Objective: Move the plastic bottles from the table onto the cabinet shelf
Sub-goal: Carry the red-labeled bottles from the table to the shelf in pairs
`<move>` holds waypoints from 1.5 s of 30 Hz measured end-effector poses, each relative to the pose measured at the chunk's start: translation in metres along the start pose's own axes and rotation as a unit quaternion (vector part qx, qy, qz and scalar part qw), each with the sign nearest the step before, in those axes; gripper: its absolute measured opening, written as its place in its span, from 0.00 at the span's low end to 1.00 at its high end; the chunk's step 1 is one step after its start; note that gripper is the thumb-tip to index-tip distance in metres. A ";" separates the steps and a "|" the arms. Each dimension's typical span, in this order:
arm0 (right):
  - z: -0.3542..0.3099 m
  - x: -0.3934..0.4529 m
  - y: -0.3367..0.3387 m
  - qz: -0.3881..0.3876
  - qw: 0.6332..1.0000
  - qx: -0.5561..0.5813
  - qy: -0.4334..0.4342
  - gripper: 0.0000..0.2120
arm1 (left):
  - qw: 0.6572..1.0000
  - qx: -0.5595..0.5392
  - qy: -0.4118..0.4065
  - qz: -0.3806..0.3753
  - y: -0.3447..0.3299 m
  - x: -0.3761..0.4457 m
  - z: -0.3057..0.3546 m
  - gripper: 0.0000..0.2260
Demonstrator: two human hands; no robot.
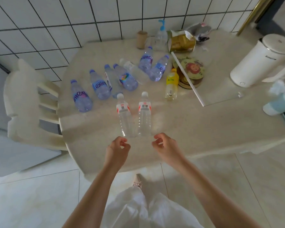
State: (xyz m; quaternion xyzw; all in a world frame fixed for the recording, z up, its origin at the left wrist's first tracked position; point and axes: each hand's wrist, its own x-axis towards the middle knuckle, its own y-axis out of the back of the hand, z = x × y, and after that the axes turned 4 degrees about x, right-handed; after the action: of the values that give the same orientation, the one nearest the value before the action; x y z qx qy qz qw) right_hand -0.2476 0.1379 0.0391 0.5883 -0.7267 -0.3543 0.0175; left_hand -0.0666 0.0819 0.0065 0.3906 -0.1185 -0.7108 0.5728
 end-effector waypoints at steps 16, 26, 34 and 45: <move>-0.036 0.160 -0.023 -0.014 0.982 0.017 -0.187 0.32 | 0.989 -0.005 0.144 0.016 -0.013 0.130 0.048 0.31; -0.037 0.188 -0.053 0.007 0.972 -0.053 -0.230 0.43 | 0.976 0.082 0.195 0.047 -0.034 0.143 0.060 0.39; -0.029 0.192 -0.046 -0.010 0.975 -0.003 -0.223 0.37 | 0.975 0.041 0.213 0.050 -0.027 0.150 0.053 0.34; -0.005 0.176 -0.016 -0.036 0.976 0.069 -0.203 0.24 | 0.967 -0.092 0.235 0.015 -0.014 0.138 0.034 0.23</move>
State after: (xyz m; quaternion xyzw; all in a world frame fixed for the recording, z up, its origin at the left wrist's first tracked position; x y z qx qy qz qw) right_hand -0.2859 -0.0185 -0.0342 0.5296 -0.7163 -0.4157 -0.1835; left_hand -0.1059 -0.0478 -0.0373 0.4905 0.0799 -0.5980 0.6288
